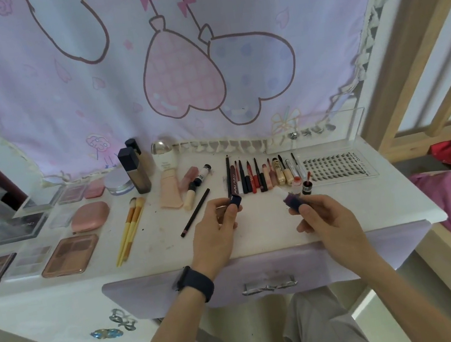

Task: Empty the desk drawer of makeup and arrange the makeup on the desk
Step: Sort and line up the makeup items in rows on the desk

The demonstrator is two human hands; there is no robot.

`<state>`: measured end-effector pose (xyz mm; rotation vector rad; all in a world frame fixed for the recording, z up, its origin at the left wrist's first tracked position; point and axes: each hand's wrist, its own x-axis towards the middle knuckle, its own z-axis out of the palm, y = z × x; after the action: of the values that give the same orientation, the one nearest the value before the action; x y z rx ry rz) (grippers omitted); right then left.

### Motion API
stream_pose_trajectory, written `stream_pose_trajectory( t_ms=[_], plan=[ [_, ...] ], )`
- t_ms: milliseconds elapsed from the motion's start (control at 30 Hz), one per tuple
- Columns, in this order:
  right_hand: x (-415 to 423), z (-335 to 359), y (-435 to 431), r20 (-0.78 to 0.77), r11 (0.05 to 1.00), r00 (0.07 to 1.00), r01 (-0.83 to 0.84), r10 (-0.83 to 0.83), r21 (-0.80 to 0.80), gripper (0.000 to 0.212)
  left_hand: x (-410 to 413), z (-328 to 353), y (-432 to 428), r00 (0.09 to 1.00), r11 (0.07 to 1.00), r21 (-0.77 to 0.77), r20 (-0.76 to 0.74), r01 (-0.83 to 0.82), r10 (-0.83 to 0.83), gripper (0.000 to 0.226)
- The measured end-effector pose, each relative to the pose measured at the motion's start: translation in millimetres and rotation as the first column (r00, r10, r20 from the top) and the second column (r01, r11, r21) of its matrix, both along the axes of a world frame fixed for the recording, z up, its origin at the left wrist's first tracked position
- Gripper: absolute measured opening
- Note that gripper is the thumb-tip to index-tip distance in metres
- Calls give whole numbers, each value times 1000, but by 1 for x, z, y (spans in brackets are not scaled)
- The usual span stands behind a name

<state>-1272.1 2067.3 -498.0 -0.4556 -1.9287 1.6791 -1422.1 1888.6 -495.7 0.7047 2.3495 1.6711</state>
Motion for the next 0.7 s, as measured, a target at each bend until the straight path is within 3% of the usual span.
stream_pose_trajectory(
  t_ms=[167, 333, 700],
  plan=[
    [24, -2, 26, 44, 999, 998, 38, -37, -6, 15, 3, 3, 11, 998, 998, -51, 41, 44, -42, 11],
    [33, -1, 33, 70, 997, 995, 72, -73, 18, 27, 21, 10, 32, 989, 983, -116, -21, 142, -146, 14],
    [33, -6, 39, 23, 989, 989, 145, -144, -34, 13, 44, 3, 76, 967, 958, -245, -166, 151, -194, 11]
  ],
)
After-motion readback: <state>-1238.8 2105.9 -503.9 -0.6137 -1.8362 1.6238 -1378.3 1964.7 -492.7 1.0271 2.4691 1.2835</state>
